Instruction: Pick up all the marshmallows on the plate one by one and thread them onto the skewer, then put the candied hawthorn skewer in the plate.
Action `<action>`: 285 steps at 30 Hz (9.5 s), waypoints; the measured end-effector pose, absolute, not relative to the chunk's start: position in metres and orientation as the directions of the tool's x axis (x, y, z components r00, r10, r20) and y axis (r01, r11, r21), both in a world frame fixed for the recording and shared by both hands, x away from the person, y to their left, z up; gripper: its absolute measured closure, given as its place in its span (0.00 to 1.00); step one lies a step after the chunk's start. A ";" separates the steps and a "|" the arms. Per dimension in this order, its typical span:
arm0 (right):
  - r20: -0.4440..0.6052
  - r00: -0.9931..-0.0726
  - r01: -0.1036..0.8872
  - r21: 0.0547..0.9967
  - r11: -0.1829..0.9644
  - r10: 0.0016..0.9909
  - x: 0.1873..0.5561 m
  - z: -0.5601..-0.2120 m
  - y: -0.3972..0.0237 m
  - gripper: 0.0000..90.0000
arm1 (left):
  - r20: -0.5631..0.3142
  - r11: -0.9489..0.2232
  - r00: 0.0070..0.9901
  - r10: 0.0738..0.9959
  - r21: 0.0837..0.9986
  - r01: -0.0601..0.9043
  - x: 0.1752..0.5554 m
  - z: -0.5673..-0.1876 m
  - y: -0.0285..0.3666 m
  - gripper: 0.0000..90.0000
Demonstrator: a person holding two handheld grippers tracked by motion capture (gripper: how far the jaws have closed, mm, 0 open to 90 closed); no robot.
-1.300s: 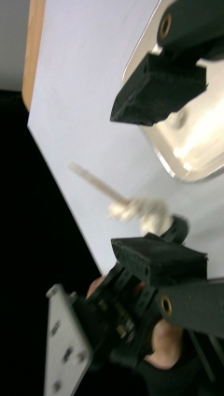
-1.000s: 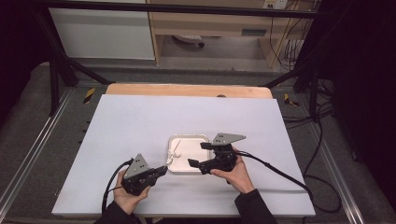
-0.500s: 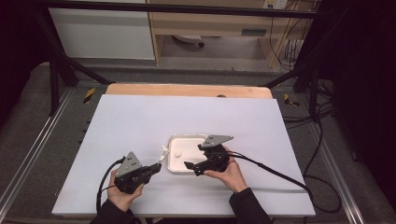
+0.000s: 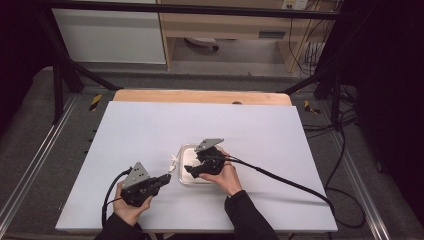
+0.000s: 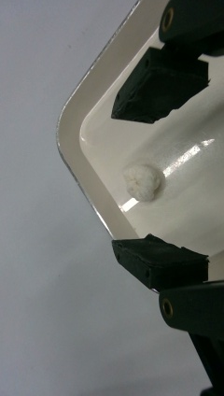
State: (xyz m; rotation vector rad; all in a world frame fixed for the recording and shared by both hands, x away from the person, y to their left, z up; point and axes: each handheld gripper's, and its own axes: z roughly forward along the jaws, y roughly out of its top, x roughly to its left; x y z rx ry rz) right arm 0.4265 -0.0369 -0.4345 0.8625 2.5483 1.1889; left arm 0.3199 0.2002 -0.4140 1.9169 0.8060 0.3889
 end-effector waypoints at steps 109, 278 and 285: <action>0.379 -0.863 0.446 0.882 0.153 0.334 0.396 -0.352 -0.101 0.87 | -0.057 -0.369 0.793 0.606 0.863 0.344 0.311 -0.419 0.172 0.99; 0.144 -0.713 0.503 0.787 0.358 0.686 0.366 -0.445 -0.232 0.01 | -0.119 -0.364 0.751 0.649 0.819 0.444 0.339 -0.401 0.170 0.99; 0.152 -0.697 0.514 0.788 0.339 0.701 0.363 -0.448 -0.243 0.01 | -0.131 -0.376 0.744 0.655 0.798 0.471 0.350 -0.398 0.165 0.99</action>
